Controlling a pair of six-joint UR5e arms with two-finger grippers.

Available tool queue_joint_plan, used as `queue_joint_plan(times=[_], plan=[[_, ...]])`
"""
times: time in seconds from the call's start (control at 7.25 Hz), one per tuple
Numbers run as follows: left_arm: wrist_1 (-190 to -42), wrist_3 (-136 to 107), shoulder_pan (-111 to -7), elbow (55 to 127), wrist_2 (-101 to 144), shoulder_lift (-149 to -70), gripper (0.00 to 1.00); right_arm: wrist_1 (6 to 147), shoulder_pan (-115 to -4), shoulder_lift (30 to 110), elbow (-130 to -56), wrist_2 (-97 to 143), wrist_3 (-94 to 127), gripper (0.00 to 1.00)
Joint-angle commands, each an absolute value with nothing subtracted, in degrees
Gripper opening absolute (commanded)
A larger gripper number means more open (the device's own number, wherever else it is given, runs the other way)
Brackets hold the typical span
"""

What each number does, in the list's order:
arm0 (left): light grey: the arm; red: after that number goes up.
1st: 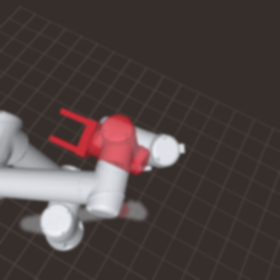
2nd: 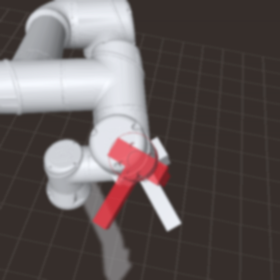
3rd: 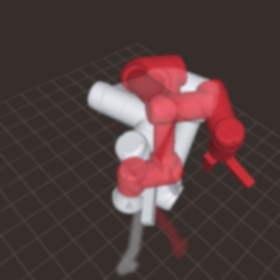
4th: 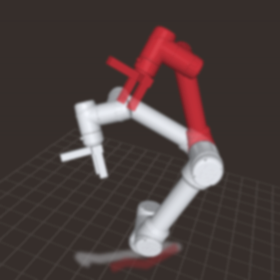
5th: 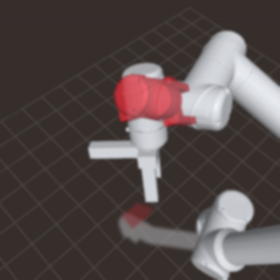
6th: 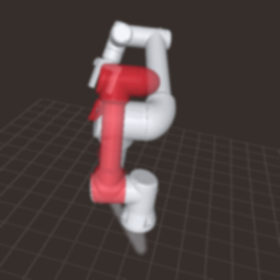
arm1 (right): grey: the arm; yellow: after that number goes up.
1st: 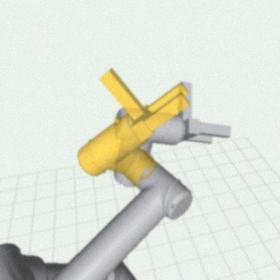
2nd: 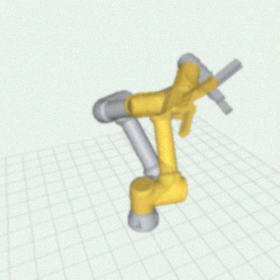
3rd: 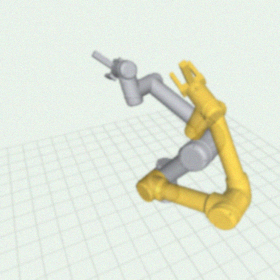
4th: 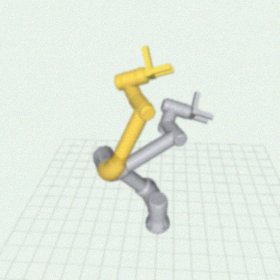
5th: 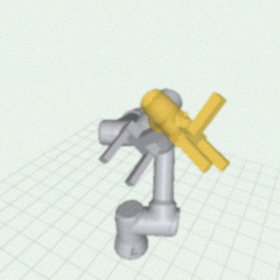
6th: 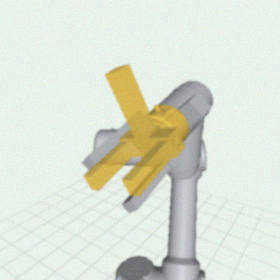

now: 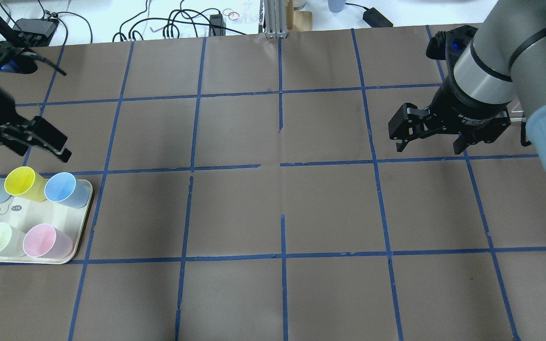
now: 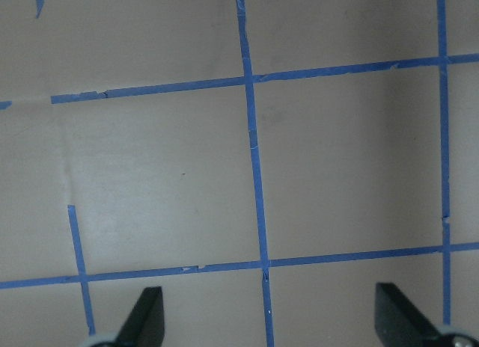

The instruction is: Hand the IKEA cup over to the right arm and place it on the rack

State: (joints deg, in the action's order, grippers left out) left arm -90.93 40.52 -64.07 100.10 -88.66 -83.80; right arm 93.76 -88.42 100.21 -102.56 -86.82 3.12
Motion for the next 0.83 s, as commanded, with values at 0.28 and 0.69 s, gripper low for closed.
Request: queue_joint_plan(times=[0.28,0.69], plan=[[-74.91,70.09,-43.45,106.60,-87.98,-88.40,1.00,94.66,-87.98,99.23,-102.65,-59.23,3.16,1.00],[-70.06,80.13,-39.12,107.31,-87.98,-95.60,1.00,93.52,-85.62,96.95,-103.70,-35.77,2.03,1.00]])
